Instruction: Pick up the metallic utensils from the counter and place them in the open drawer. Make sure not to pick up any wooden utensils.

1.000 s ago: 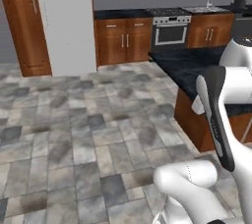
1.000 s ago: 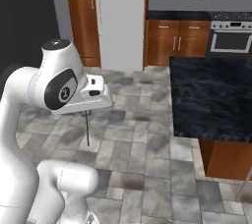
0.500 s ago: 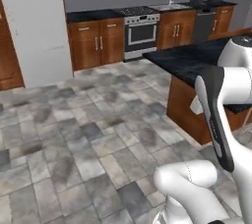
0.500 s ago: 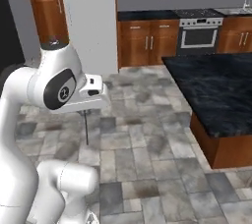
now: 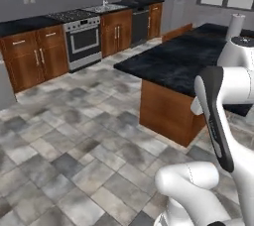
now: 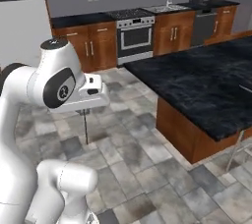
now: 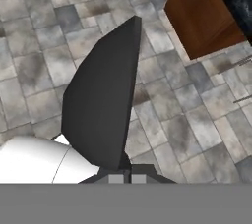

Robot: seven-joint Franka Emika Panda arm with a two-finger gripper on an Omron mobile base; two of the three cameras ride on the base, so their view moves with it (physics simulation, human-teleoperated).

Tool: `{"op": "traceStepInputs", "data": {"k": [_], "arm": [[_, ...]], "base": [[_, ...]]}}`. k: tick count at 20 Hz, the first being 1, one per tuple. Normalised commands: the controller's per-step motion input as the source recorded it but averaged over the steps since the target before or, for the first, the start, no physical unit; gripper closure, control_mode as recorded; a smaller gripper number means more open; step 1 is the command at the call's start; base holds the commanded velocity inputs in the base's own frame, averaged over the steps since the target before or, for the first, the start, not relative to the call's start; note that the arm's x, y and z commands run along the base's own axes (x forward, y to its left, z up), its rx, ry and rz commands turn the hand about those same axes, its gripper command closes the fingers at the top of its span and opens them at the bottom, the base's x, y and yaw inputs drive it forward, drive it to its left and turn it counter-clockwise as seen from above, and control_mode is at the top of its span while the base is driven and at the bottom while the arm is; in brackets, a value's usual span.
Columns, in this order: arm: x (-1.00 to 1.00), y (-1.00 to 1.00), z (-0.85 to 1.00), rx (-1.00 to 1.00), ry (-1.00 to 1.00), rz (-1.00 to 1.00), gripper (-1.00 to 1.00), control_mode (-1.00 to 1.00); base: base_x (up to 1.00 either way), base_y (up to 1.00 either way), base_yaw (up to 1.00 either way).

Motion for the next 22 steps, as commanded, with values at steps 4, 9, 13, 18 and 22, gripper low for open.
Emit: {"op": "traceStepInputs", "data": {"k": [4,9,13,18,22], "arm": [[0.00,0.00,0.00,0.00,0.00,0.00,1.00,1.00],[0.00,0.00,0.00,0.00,0.00,0.00,1.00,1.00],[0.00,0.00,0.00,0.00,0.00,0.00,1.00,1.00],[0.00,0.00,0.00,0.00,0.00,0.00,1.00,1.00],[0.00,0.00,0.00,0.00,0.00,0.00,1.00,1.00]], "base": [[0.85,1.00,-0.61],[0.88,1.00,-0.59],[0.84,1.00,-0.54],[0.57,1.00,-0.43],[0.17,1.00,-0.28]]}}
